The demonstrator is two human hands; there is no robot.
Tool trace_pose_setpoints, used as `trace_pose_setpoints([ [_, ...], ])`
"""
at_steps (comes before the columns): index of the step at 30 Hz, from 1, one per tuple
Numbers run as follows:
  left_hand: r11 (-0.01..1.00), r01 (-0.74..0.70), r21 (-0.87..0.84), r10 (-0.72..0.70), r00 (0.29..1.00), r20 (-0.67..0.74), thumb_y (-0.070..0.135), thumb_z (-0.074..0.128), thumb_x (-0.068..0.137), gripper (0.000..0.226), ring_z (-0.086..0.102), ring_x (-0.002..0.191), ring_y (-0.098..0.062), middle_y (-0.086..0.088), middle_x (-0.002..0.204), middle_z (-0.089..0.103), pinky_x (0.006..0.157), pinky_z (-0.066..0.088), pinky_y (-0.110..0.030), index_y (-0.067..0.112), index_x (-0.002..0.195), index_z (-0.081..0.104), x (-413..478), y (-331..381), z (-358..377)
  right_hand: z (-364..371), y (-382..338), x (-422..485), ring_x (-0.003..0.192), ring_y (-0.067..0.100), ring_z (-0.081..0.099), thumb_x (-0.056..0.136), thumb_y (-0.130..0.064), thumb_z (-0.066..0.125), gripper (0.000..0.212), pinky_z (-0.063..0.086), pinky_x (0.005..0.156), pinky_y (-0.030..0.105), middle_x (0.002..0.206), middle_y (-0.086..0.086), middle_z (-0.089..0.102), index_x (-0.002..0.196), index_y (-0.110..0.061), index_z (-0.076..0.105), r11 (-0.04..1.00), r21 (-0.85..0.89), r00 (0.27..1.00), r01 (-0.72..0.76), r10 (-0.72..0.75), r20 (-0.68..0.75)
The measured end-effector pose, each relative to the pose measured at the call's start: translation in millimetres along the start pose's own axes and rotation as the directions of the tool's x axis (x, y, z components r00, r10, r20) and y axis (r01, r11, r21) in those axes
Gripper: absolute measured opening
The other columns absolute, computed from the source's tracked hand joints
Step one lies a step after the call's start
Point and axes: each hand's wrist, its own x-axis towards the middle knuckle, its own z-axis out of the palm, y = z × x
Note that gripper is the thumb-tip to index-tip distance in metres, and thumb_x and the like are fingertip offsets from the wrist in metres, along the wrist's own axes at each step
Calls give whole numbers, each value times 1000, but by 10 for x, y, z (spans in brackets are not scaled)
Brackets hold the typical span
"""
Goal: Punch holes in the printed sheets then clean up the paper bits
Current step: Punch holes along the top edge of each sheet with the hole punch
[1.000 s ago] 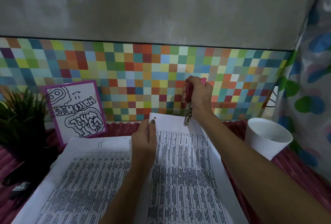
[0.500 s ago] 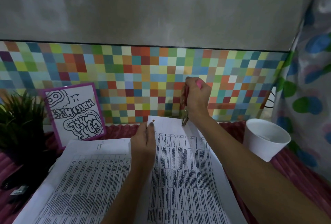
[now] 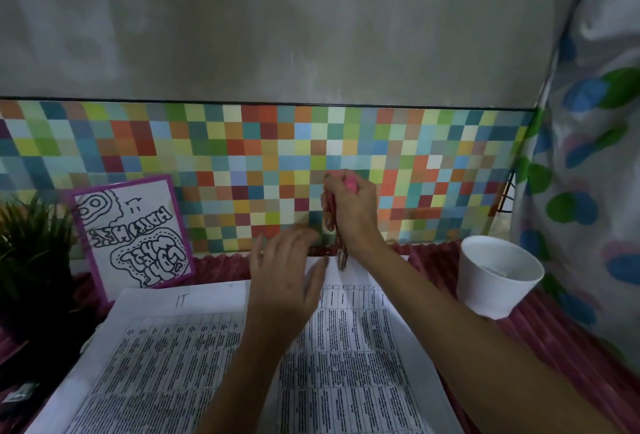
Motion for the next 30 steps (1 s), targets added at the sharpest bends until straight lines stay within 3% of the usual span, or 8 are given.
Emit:
trace_pose_setpoints([
  [4,987,-122,104,117,992,55,24,56,95,15,61,87,-18,1,90,65,102,38,-52,13,96,67,-43,1,44,58,-8,-61,34,16,37,91,-4,53,32,34,38,22,49,6,46,60,-11,52,1000,-11,999,25,-24,33],
  [9,985,-138,105,134,990,44,19,56,95,10,53,73,-18,3,82,59,84,35,-37,13,90,63,-26,-16,28,137,7,-109,36,19,37,91,-5,54,38,36,45,26,41,-5,43,56,-16,48,1000,-20,999,21,-20,41],
  [13,997,-69,20,67,995,73,13,58,92,5,52,71,-15,5,82,59,76,31,-35,15,89,61,-36,-32,44,139,1,-131,36,20,37,93,-3,52,31,34,40,24,44,-2,46,62,-6,50,1000,8,997,14,-14,77],
  [16,1000,-2,-31,5,996,94,13,57,92,5,50,71,-11,8,81,58,75,25,-32,17,88,58,-28,-34,32,113,-16,-128,36,20,40,94,-5,52,20,35,39,25,48,5,50,79,8,58,997,63,993,-54,47,107],
  [22,999,43,-24,-40,991,131,12,59,89,10,42,69,-5,10,79,58,72,18,-29,21,86,55,-9,-44,0,29,-44,-138,39,19,44,90,-11,57,19,39,41,24,57,12,54,79,2,63,967,154,979,-203,201,26],
  [27,995,66,-80,-54,987,149,17,55,93,6,50,72,-10,11,81,59,73,20,-31,21,89,57,-16,-85,-17,-64,-58,-39,39,19,45,92,-14,56,18,39,43,27,61,14,54,84,2,60,988,-39,989,-147,148,12],
  [30,975,148,-164,-119,977,174,28,45,95,13,52,79,-8,13,85,61,79,24,-29,24,90,56,-15,-130,-34,-207,-123,6,41,19,45,93,-11,53,20,38,43,29,57,11,55,77,-1,59,986,-54,988,-156,156,-18],
])
